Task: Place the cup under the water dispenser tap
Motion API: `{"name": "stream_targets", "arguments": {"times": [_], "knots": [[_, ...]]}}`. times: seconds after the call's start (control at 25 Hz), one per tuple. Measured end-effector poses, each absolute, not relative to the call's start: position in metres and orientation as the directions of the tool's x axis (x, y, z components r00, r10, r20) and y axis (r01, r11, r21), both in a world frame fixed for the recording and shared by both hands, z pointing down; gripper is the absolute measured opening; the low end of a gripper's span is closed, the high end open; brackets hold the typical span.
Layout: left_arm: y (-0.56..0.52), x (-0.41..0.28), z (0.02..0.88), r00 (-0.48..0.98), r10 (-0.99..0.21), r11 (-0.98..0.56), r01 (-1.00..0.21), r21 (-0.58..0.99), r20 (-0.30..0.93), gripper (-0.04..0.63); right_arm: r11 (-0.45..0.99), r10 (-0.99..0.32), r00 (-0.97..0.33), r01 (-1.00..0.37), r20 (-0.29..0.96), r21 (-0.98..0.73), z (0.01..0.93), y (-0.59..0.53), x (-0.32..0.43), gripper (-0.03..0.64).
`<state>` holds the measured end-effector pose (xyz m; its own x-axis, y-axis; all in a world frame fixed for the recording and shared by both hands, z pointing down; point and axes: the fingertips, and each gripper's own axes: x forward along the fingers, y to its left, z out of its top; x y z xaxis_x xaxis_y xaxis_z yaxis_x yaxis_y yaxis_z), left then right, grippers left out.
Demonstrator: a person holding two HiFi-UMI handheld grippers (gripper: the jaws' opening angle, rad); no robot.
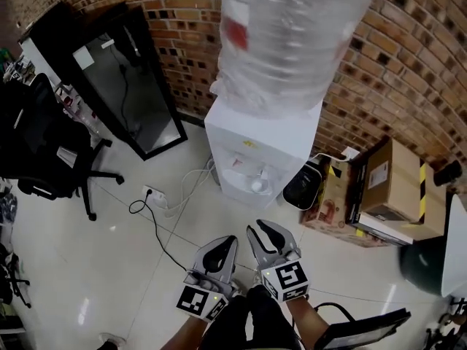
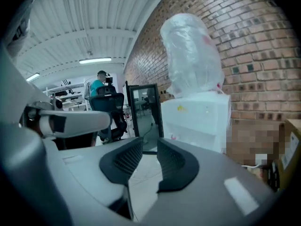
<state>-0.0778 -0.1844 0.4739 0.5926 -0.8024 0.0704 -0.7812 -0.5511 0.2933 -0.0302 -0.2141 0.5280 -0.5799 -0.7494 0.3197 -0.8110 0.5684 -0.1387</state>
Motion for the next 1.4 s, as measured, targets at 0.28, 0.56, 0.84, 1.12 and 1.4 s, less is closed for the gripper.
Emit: {"name": "stream_targets", "arguments": {"times": [0.28, 0.56, 0.84, 1.12, 1.4], "knots": [[-0.161, -0.078, 0.408, 0.614, -0.790, -0.589, -0.763, 0.266, 0.012, -0.010, 0.595, -0.764, -0.598, -0.798, 0.242, -0.094, 0.434, -0.177, -0.036, 0.054], [-0.134, -0.071, 0.368, 0.636, -0.771, -0.620, -0.739, 0.264, -0.030, -0.010, 0.595, -0.774, -0.596, -0.800, 0.213, -0.075, 0.390, -0.150, -0.037, 0.041], [-0.114, -0.083, 0.341, 0.636, -0.767, -0.634, -0.733, 0.246, -0.082, -0.010, 0.612, -0.770, -0.605, -0.790, 0.203, -0.033, 0.370, -0.127, -0.047, 0.015], [-0.099, -0.091, 0.331, 0.648, -0.755, -0.649, -0.719, 0.249, -0.098, -0.010, 0.608, -0.777, -0.601, -0.794, 0.188, -0.028, 0.358, -0.112, -0.058, 0.006], [-0.095, -0.094, 0.328, 0.651, -0.753, -0.651, -0.716, 0.252, -0.095, -0.010, 0.595, -0.782, -0.588, -0.803, 0.206, -0.034, 0.358, -0.100, -0.053, 0.006]]}}
